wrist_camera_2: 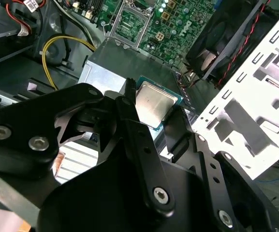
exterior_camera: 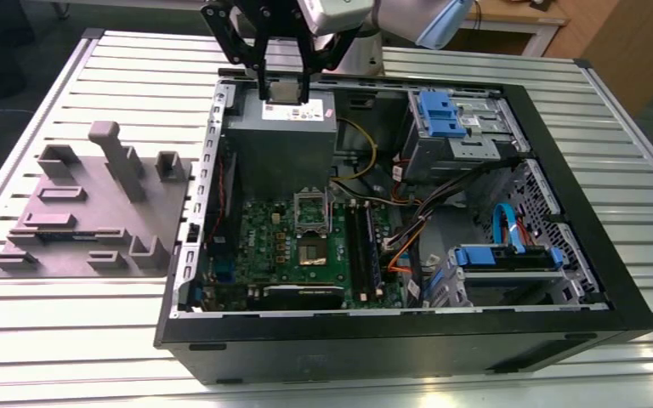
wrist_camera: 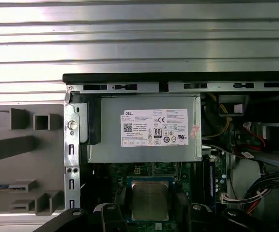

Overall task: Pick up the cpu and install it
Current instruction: 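Pick up the cpu and move it towards the insertion slot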

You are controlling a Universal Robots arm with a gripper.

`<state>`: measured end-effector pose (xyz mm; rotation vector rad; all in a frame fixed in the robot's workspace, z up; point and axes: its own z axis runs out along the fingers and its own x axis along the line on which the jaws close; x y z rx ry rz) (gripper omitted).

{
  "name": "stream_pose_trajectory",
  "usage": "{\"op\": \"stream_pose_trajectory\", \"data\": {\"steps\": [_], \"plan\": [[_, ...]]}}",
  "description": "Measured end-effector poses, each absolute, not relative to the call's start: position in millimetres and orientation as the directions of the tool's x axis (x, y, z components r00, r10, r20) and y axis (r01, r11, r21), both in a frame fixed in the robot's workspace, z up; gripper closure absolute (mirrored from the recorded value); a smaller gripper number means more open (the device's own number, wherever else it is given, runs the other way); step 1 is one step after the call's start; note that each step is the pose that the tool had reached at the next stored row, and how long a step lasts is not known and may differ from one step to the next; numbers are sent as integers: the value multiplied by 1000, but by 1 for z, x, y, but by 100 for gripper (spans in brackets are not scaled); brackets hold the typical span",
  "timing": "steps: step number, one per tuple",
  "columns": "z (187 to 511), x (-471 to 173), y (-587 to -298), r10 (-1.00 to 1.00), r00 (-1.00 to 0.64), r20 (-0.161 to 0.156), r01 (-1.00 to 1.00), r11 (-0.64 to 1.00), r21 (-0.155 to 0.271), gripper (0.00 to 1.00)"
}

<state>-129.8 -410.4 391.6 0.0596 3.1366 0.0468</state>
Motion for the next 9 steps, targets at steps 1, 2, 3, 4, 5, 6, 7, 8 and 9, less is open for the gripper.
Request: {"op": "stream_pose_trajectory", "data": {"steps": [1, 2, 3, 4, 5, 6, 7, 8, 9], "plan": [[392, -129, -410, 38, -999, -3, 38, 999, 30, 53], [392, -129, -410, 38, -999, -4, 38, 999, 30, 53], [392, -129, -410, 38, -999, -4, 38, 999, 30, 53], [392, -128, -410, 38, -999, -4, 38, 999, 30, 53], [392, -128, -410, 38, -999, -3, 38, 999, 30, 53], [392, -127, -410, 38, -999, -4, 38, 999, 30, 53], [392, -127, -410, 38, -999, -4, 38, 999, 30, 53], [392, -126, -410, 38, -999, -4, 38, 999, 30, 53], [392, -126, -410, 38, -999, -4, 38, 999, 30, 53]]}}
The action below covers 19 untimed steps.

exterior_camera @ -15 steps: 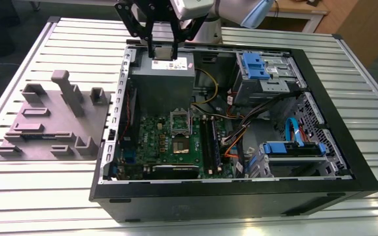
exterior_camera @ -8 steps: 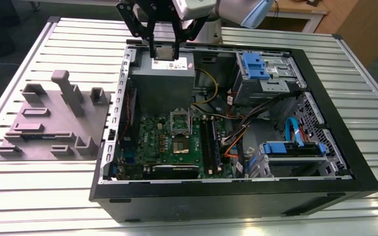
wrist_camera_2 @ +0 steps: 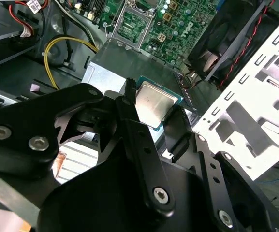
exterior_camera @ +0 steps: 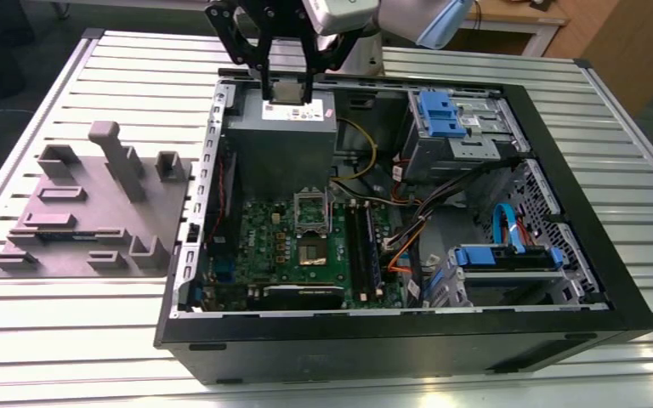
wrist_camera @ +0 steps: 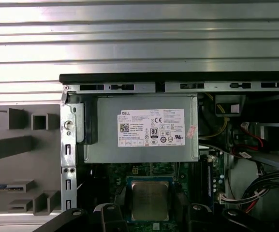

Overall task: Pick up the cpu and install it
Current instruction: 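Pick up the cpu and move it towards the insertion slot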

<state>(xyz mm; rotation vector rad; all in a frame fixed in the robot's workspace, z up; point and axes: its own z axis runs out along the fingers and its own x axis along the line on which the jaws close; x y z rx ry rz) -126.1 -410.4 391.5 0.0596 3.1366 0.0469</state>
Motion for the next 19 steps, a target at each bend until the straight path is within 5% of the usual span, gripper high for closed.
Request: {"op": "stream_pose_trajectory", "data": {"steps": [19], "plan": [[392, -118, -410, 38, -999, -4, 38, 999, 30, 53]]}}
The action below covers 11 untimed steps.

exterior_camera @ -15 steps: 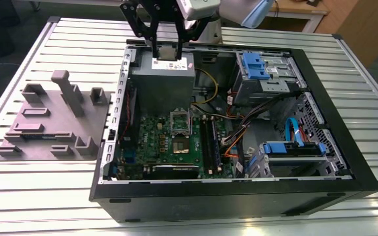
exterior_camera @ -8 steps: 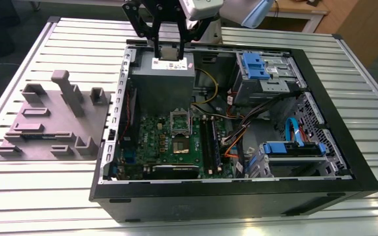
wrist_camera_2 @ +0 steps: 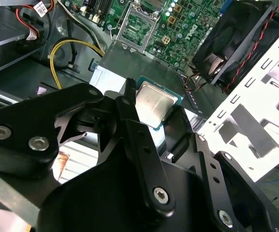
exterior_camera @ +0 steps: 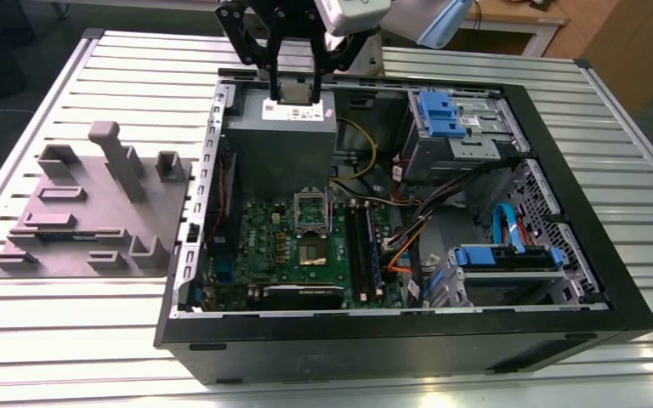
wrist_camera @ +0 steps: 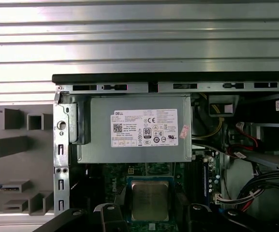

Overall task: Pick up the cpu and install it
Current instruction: 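Pick up the cpu and move it towards the insertion slot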

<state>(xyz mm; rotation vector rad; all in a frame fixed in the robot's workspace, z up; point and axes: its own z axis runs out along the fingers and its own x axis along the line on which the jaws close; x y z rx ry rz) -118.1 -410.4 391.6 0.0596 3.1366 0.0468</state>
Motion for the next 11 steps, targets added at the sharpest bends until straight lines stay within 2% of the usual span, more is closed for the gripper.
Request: {"op": "stream_pose_trajectory", "data": {"steps": [11], "plan": [[392, -114, -410, 38, -999, -4, 38, 999, 30, 53]]}}
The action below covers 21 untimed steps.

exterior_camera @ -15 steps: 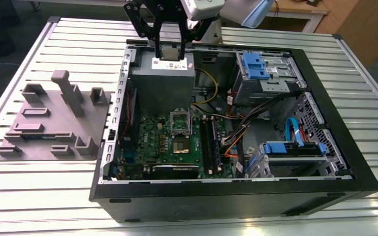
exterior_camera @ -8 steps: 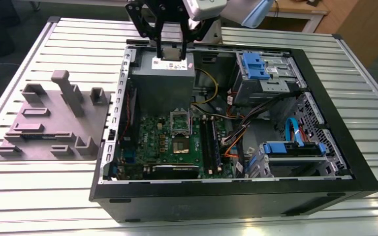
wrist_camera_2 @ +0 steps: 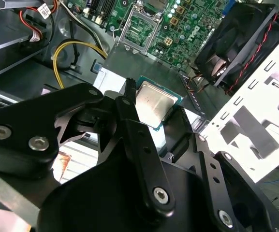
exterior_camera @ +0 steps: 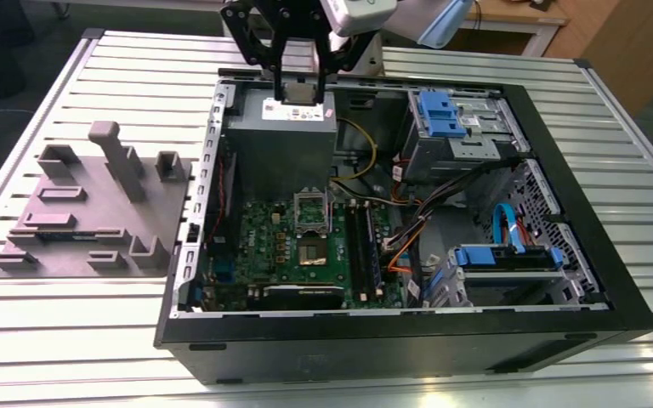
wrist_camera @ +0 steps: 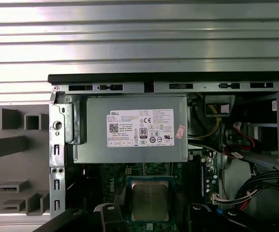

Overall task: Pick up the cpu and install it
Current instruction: 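Pick up the cpu and move it towards the insertion slot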

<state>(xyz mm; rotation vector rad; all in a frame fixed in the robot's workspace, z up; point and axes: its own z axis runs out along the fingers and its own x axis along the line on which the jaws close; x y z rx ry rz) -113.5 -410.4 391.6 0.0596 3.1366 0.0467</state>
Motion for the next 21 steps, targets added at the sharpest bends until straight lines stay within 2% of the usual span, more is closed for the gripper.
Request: {"op": "stream_pose_trajectory", "data": {"steps": [21], "plan": [[392, -105, -410, 38, -999, -4, 38, 999, 30, 53]]}}
